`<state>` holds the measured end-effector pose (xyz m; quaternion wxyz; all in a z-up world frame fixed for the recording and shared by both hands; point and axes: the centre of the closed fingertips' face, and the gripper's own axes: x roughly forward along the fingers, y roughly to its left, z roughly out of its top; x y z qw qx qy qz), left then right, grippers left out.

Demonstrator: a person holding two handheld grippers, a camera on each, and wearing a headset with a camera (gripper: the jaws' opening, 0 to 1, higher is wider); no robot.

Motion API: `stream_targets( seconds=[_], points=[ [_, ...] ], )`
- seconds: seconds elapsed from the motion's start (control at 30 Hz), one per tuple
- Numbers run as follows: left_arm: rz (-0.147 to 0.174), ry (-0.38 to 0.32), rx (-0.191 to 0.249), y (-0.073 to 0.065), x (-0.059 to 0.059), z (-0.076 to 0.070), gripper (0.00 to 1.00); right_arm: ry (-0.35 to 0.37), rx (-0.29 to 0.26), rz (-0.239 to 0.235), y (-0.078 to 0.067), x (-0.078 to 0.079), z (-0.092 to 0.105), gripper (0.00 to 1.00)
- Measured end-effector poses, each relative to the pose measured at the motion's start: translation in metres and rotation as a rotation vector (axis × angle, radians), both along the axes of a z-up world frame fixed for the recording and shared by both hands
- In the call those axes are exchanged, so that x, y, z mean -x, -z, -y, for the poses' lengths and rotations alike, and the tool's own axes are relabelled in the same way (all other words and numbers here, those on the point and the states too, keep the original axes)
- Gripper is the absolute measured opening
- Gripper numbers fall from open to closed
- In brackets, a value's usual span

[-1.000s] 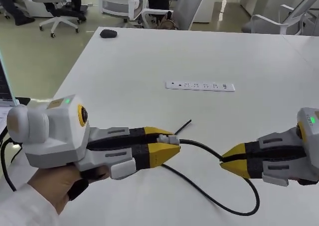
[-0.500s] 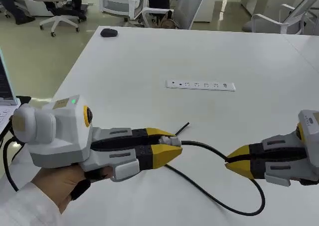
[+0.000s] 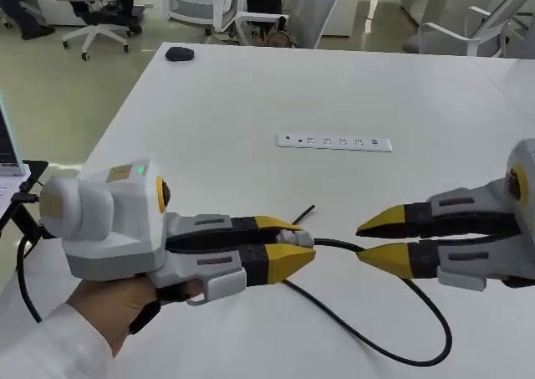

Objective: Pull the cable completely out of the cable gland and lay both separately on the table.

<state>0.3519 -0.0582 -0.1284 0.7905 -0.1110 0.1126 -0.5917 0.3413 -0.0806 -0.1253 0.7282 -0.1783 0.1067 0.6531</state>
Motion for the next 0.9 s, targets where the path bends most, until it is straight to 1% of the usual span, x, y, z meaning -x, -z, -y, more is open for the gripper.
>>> stream_targets(
  seconds=[0.07, 0.13, 0.33, 0.43, 0.47, 0.67, 0.9],
  points=[
    [0.003, 0.007, -0.002, 0.0, 0.001, 0.001, 0.17, -0.011, -0.021, -0.003, -0.003, 0.001, -0.006, 0.12],
    [0.004, 0.009, 0.002, -0.001, 0.002, 0.002, 0.17, -0.016, -0.03, -0.007, -0.003, 0.001, -0.01, 0.12],
    [0.002, 0.014, 0.008, -0.003, 0.004, 0.003, 0.17, -0.037, -0.021, -0.015, 0.006, 0.004, -0.021, 0.1],
    [-0.001, 0.01, 0.014, -0.004, 0.004, 0.002, 0.17, -0.053, -0.024, -0.009, 0.006, 0.007, -0.025, 0.04],
    [-0.001, 0.009, 0.016, -0.004, 0.004, 0.002, 0.17, -0.056, -0.026, 0.0, 0.007, 0.008, -0.026, 0.04],
    [-0.01, 0.01, 0.013, -0.002, 0.004, -0.001, 0.17, -0.056, -0.038, -0.006, 0.01, 0.006, -0.026, 0.03],
    [-0.021, -0.006, 0.03, -0.001, 0.0, -0.004, 0.17, -0.037, -0.051, -0.012, 0.011, 0.001, -0.021, 0.03]
  ],
)
